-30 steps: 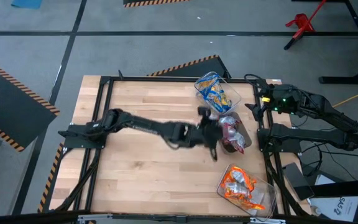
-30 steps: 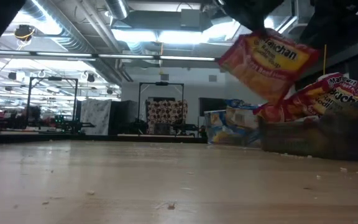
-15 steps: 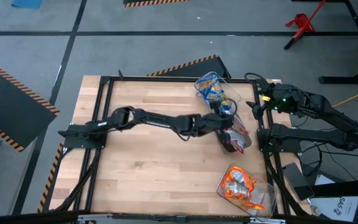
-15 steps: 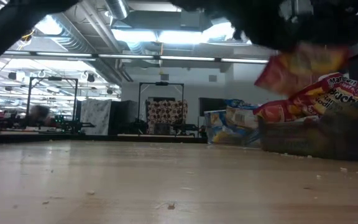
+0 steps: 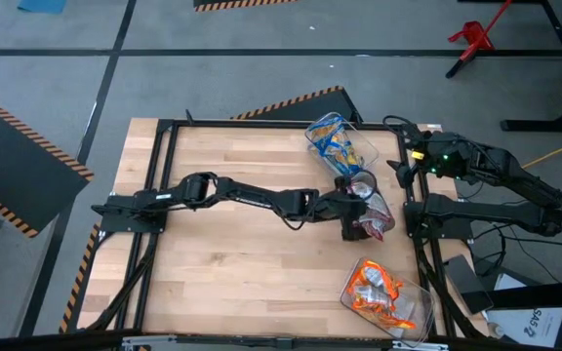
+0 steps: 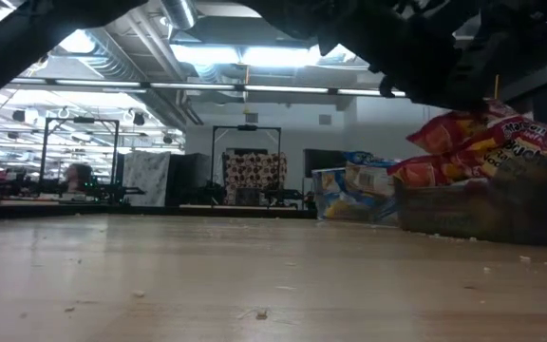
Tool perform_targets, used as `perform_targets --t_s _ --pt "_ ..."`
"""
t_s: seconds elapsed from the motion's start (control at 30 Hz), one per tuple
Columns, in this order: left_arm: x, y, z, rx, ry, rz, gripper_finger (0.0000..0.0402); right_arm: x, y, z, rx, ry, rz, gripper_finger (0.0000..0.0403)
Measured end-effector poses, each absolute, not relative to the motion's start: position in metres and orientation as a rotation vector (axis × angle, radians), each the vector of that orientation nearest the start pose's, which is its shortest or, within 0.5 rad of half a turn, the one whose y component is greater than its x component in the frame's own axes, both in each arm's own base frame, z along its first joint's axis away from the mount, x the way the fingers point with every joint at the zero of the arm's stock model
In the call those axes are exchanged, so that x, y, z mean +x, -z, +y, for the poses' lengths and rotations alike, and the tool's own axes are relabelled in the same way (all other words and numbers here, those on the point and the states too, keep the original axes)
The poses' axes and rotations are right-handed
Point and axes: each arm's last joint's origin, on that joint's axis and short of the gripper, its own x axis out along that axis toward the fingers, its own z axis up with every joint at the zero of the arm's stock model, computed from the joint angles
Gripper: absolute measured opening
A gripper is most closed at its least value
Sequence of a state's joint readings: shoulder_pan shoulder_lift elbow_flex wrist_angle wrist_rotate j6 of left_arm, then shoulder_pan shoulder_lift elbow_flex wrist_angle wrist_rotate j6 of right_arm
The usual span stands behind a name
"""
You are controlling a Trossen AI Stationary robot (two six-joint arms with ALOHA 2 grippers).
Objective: Sort Maruchan noodles
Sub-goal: Put the red bag into the black bin
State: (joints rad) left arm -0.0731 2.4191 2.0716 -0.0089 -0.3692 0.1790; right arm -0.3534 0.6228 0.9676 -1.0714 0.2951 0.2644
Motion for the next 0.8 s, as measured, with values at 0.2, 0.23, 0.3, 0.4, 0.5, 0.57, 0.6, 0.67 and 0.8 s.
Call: perform_targets --t_s 0.2,0.23,0.3,0.4,0.5,0.57,0.6,0.67,0.8 --pt "0.555 -0.211 -0.027 0.174 -0.178 0.433 0.0012 0.079 -0.333 -0.037 0.276 0.689 0.654 0.0344" --pt "0.555 -0.211 -0.028 0.172 -0.168 0.433 0.0014 0.079 -0.333 -0.037 0.279 0.679 0.655 0.0344" --pt "0.555 -0.213 -0.028 0.156 -0.129 0.432 0.0023 0.080 -0.333 -0.037 0.285 0.663 0.655 0.0344" --pt "0.555 -0.215 -0.029 0.121 -0.067 0.419 0.0042 0.080 -0.333 -0.037 0.285 0.663 0.655 0.0344" --pt "0.555 -0.215 -0.029 0.096 -0.057 0.429 0.0061 0.080 -0.334 -0.037 0.285 0.663 0.650 0.0344" --pt "0.554 -0.214 -0.028 0.097 -0.068 0.437 0.0070 0.081 -0.334 -0.037 0.285 0.662 0.640 0.0344" --pt "0.553 -0.217 -0.028 0.098 -0.074 0.435 0.0074 0.081 -0.335 -0.037 0.285 0.662 0.635 0.0344" --pt "0.550 -0.227 -0.029 0.101 -0.084 0.427 0.0079 0.081 -0.335 -0.037 0.284 0.661 0.629 0.0344" --pt "0.538 -0.266 -0.030 0.105 -0.095 0.371 0.0082 0.081 -0.335 -0.037 0.275 0.658 0.631 0.0344"
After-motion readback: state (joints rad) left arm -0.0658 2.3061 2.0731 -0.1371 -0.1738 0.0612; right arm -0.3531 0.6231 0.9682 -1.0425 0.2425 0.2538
